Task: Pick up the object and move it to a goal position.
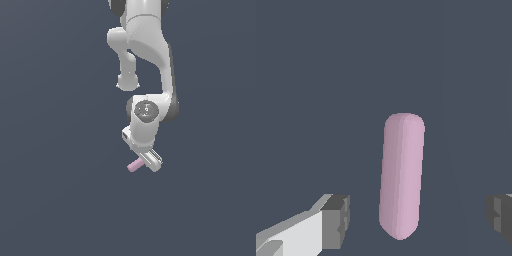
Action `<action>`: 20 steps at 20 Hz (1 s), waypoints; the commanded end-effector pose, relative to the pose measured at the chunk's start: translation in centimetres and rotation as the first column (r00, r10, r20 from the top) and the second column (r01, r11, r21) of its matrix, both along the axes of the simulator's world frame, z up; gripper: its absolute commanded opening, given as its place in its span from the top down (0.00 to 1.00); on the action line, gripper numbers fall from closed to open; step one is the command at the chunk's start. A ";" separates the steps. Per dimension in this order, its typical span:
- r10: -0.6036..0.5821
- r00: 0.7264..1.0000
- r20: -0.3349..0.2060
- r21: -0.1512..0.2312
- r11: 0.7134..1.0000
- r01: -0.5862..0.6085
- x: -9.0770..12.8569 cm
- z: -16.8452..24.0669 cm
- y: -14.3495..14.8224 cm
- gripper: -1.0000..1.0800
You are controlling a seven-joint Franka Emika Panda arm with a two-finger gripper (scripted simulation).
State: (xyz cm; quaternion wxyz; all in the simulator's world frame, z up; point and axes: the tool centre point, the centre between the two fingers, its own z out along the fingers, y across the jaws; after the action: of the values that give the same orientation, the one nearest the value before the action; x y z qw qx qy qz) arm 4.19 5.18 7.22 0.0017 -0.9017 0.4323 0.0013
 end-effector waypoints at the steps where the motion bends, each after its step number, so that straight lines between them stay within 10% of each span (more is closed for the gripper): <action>1: -0.032 0.999 0.001 -0.002 0.999 0.032 0.1 -0.3 0.0 0.04; 20: -0.065 0.998 0.001 -0.004 0.998 0.065 0.1 -4.5 0.0 0.04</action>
State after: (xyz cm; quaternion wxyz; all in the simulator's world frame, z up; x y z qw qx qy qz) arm 4.36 5.19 3.46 0.0001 -0.8873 0.4612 0.0000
